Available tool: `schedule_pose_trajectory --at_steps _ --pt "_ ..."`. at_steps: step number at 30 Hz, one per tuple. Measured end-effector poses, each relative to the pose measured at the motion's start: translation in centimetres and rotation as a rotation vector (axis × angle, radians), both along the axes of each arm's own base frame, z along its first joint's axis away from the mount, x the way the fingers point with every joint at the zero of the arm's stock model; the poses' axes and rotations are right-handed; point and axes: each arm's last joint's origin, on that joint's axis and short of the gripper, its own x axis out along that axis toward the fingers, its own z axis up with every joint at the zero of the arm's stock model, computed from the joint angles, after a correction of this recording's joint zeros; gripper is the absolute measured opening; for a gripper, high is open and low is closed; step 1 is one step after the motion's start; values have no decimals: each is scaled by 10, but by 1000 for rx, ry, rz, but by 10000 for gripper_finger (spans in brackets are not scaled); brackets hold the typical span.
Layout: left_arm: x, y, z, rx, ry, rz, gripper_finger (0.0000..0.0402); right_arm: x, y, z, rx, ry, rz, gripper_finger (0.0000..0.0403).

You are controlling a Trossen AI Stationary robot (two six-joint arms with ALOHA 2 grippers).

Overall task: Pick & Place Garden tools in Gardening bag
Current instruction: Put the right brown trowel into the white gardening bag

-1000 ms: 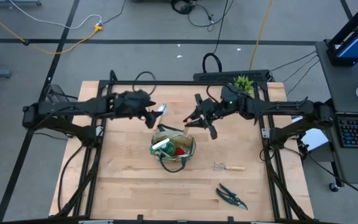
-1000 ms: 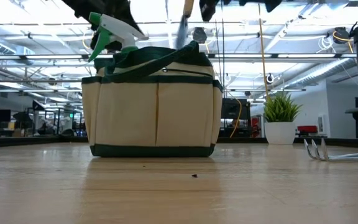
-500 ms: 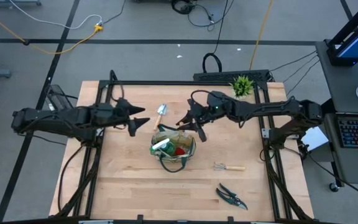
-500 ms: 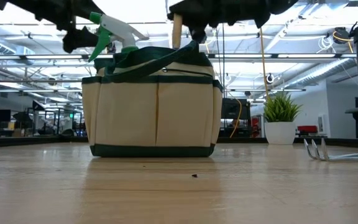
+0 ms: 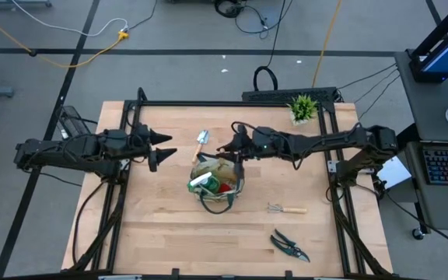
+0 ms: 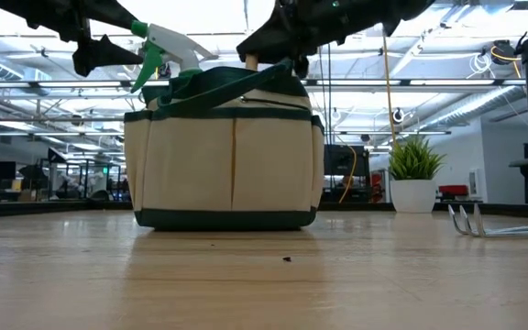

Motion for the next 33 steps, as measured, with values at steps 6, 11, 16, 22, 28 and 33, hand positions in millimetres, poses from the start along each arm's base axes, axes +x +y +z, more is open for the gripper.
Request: schedule_pose_trajectory --at_steps 6,11,16,22,28,33 --pt "0 0 -1 10 15 -5 308 0 12 0 62 -4 -126 60" --pt "0 0 -3 12 35 -6 308 -1 20 0 122 -26 -260 60" --pt "0 0 -3 12 36 -6 308 -2 28 0 202 -61 -365 60" --pt "0 0 -3 25 40 -16 308 -3 41 2 238 -105 -457 60" --pt "0 0 -3 32 42 -19 308 -3 50 -4 252 -121 -539 60" --pt "0 -1 -3 33 43 -49 308 6 57 -20 274 -111 -554 60"
